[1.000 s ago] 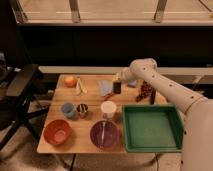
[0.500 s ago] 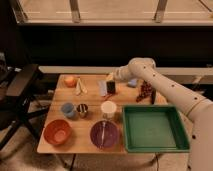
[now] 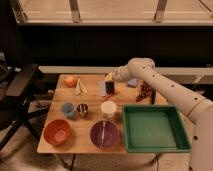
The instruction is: Place eraser in red bowl
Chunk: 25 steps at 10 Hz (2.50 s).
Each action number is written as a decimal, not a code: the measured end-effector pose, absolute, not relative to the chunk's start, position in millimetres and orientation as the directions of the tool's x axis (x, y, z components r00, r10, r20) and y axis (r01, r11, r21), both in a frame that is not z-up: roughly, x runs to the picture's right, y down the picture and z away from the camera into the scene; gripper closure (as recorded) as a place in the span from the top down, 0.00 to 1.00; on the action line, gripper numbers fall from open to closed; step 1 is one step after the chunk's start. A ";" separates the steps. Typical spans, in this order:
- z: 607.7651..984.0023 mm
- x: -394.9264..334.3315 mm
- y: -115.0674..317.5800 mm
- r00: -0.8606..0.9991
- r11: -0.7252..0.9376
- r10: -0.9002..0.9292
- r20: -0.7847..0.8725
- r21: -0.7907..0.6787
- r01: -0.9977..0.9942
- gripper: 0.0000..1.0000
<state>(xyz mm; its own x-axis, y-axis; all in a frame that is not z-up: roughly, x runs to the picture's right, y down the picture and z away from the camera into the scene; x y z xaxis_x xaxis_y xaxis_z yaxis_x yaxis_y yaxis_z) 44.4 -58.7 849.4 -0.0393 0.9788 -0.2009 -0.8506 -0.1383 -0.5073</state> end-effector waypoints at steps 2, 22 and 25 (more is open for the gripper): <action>829.2 9.4 -60.8 0.038 -0.054 0.988 -0.152 -0.556 -0.829 0.00; 686.5 -203.1 44.6 0.608 0.415 0.771 0.191 -0.874 -0.252 0.00; 686.3 -204.1 44.9 0.608 0.415 0.770 0.191 -0.875 -0.250 0.00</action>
